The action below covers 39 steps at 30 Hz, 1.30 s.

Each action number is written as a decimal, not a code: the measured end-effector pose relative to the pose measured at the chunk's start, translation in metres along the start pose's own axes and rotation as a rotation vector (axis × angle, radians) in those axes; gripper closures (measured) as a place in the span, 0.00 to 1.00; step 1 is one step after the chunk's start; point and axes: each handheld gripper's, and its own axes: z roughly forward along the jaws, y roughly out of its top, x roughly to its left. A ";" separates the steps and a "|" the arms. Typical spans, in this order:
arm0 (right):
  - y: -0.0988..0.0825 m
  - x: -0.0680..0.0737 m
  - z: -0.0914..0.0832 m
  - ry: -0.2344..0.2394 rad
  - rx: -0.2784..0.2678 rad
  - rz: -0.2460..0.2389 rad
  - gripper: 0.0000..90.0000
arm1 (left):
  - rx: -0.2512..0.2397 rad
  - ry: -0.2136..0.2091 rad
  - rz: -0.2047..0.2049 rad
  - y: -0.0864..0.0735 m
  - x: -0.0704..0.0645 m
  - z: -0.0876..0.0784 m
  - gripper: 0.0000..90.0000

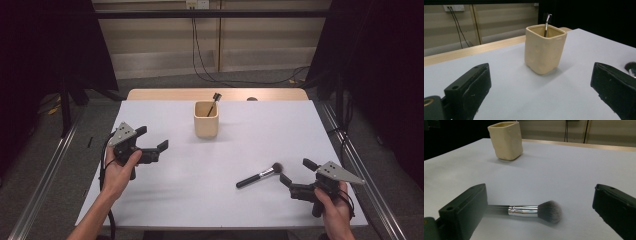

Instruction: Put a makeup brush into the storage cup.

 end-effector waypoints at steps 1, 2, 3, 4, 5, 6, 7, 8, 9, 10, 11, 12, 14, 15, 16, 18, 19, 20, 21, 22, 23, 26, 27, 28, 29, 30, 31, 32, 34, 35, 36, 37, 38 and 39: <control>0.000 0.000 0.000 -0.002 -0.001 -0.001 0.00 | 0.001 0.005 -0.006 -0.002 0.000 -0.001 0.03; 0.000 0.000 0.001 -0.003 0.000 -0.001 0.00 | 0.005 0.001 -0.006 -0.004 -0.001 -0.003 0.03; 0.000 0.000 0.001 -0.003 -0.001 0.004 0.00 | 0.002 0.004 -0.003 -0.005 -0.002 -0.005 0.03; 0.000 0.000 0.001 -0.003 -0.002 0.005 0.00 | -0.004 0.013 0.002 -0.006 -0.003 -0.007 0.03; 0.000 -0.001 0.001 -0.002 -0.001 0.000 0.00 | -0.006 0.012 0.007 -0.007 -0.004 -0.009 0.03; 0.000 -0.001 0.000 -0.002 0.000 0.002 0.00 | -0.003 0.012 -0.002 -0.008 -0.005 -0.012 0.03; 0.000 -0.001 0.000 -0.004 -0.001 0.005 0.00 | 0.006 -0.003 -0.008 -0.010 -0.004 -0.014 0.03; 0.000 -0.001 0.000 -0.003 0.000 0.007 0.00 | 0.017 0.009 0.001 -0.011 -0.004 -0.015 0.03; 0.000 -0.001 0.000 -0.004 0.000 0.006 0.00 | 0.010 0.017 -0.003 -0.013 -0.004 -0.017 0.03; 0.000 -0.001 0.000 -0.005 0.000 0.007 0.00 | 0.004 0.005 -0.003 -0.015 -0.003 -0.020 0.03; 0.000 -0.001 0.001 -0.005 0.000 0.007 0.00 | 0.000 0.003 -0.010 -0.016 -0.002 -0.023 0.03; 0.000 -0.001 0.000 -0.005 -0.001 0.004 0.00 | -0.003 0.016 -0.010 -0.018 -0.002 -0.026 0.03; 0.000 0.000 0.000 -0.009 -0.002 0.012 0.00 | -0.003 0.036 -0.004 -0.021 -0.002 -0.031 0.03; 0.000 0.000 0.000 -0.008 0.000 0.011 0.00 | -0.001 0.039 -0.003 -0.022 -0.002 -0.033 0.03; 0.000 0.000 0.000 -0.010 0.000 0.014 0.00 | -0.005 0.048 0.002 -0.023 -0.002 -0.035 0.03; -0.001 -0.001 -0.001 -0.014 -0.001 0.022 0.00 | -0.008 0.064 0.000 -0.026 -0.002 -0.040 0.03; -0.001 -0.001 -0.001 -0.016 -0.001 0.023 0.00 | -0.017 0.070 -0.019 -0.027 -0.002 -0.042 0.03; -0.001 -0.001 -0.002 -0.016 0.000 0.020 0.00 | -0.026 0.073 -0.035 -0.028 -0.001 -0.044 0.03; -0.001 -0.001 -0.002 -0.018 -0.001 0.022 0.00 | -0.032 0.076 -0.045 -0.030 -0.001 -0.046 0.03; -0.001 -0.001 -0.002 -0.020 -0.001 0.021 0.00 | -0.036 0.079 -0.044 -0.031 -0.002 -0.048 0.03; -0.001 -0.001 -0.002 -0.021 0.000 0.019 0.00 | -0.031 0.077 -0.040 -0.032 -0.003 -0.050 0.03; -0.001 -0.001 -0.002 -0.023 -0.005 0.029 0.00 | -0.036 0.077 -0.034 -0.033 -0.007 -0.056 0.03; -0.001 -0.002 -0.001 -0.024 -0.004 0.027 0.00 | -0.040 0.074 -0.034 -0.033 -0.009 -0.058 0.03; -0.001 -0.002 -0.001 -0.023 -0.003 0.027 0.00 | -0.042 0.076 -0.026 -0.033 -0.011 -0.061 0.03; -0.001 -0.002 -0.001 -0.022 -0.002 0.027 0.00 | -0.046 0.076 -0.023 -0.033 -0.013 -0.063 0.03; -0.001 -0.002 -0.001 -0.023 -0.002 0.027 0.00 | -0.052 0.076 -0.027 -0.034 -0.015 -0.065 0.03; -0.001 -0.003 -0.002 -0.022 0.000 0.019 0.00 | -0.056 0.074 -0.027 -0.034 -0.016 -0.067 0.03; -0.001 -0.003 -0.002 -0.022 -0.001 0.018 0.00 | -0.054 0.074 -0.025 -0.035 -0.018 -0.069 0.03; -0.001 -0.003 -0.003 -0.026 -0.006 0.022 0.00 | -0.047 0.068 -0.022 -0.039 -0.021 -0.073 0.03; -0.001 -0.003 -0.003 -0.024 -0.008 0.026 0.00 | -0.038 0.065 -0.012 -0.041 -0.023 -0.075 0.03; -0.001 -0.004 -0.003 -0.024 -0.007 0.022 0.00 | -0.030 0.059 -0.008 -0.043 -0.024 -0.077 0.03; -0.002 -0.004 -0.003 -0.025 -0.007 0.024 0.00 | -0.030 0.051 -0.014 -0.046 -0.023 -0.078 0.03; -0.002 -0.004 -0.003 -0.026 -0.008 0.026 0.00 | -0.036 0.060 -0.016 -0.048 -0.023 -0.080 0.03; -0.002 -0.004 -0.003 -0.026 -0.009 0.026 0.00 | -0.040 0.075 -0.012 -0.050 -0.022 -0.082 0.03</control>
